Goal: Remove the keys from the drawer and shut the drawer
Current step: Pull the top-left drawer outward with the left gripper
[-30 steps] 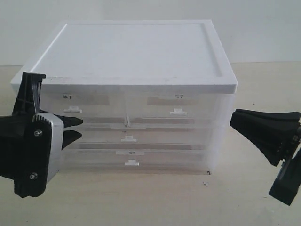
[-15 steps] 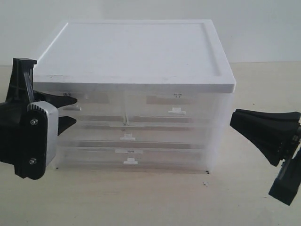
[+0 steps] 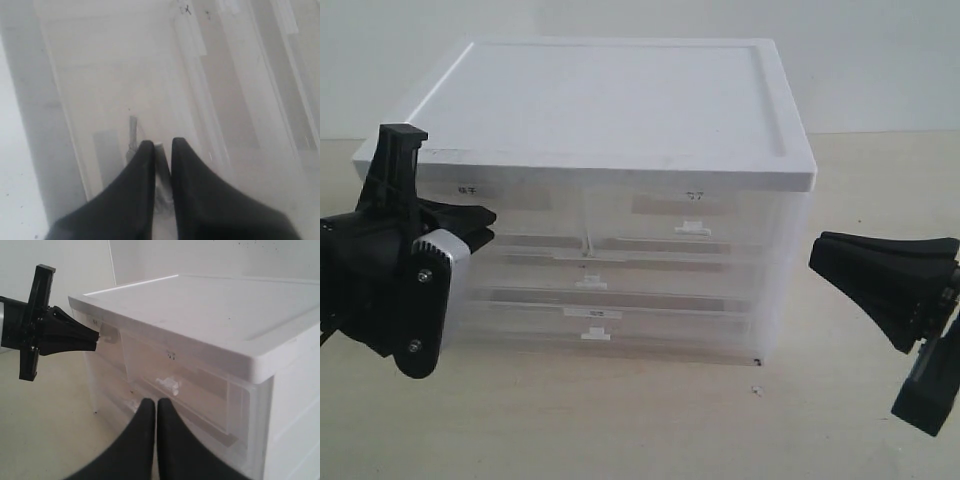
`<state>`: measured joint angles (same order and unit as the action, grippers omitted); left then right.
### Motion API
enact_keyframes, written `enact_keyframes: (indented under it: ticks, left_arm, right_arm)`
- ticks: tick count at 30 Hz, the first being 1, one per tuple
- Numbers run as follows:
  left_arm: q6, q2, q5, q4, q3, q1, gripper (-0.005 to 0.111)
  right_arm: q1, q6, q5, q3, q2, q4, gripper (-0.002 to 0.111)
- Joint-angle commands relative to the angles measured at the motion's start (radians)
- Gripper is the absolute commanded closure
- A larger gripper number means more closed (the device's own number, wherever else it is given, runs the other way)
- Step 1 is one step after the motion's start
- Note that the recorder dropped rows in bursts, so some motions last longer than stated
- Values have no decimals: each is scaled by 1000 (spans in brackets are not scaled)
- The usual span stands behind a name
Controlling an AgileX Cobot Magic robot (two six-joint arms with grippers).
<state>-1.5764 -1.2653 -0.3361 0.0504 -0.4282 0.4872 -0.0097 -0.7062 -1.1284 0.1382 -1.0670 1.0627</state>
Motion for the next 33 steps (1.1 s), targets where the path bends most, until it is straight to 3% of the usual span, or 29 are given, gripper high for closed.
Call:
enact_keyframes:
  ticks: [1, 4, 9, 12, 14, 33]
  left_arm:
    - [-113, -8, -4, -161, -4, 7, 102]
    - [-235, -8, 50, -318, -1, 57, 102]
    - [-558, -8, 76, -735, -1, 128, 102]
    - [-556, -8, 113, -743, -1, 157, 102]
    - [-555, -8, 130, -795, -1, 157, 102]
    - [-555, 102, 325, -796, 90, 161, 102]
  right_arm:
    - [4, 6, -4, 4, -1, 5, 108]
    - [4, 6, -4, 4, -1, 5, 108]
    - [4, 6, -4, 4, -1, 5, 108]
    - [4, 6, 2, 4, -1, 5, 108]
    - [4, 6, 3, 4, -1, 5, 108]
    - [4, 6, 4, 4, -1, 10, 108]
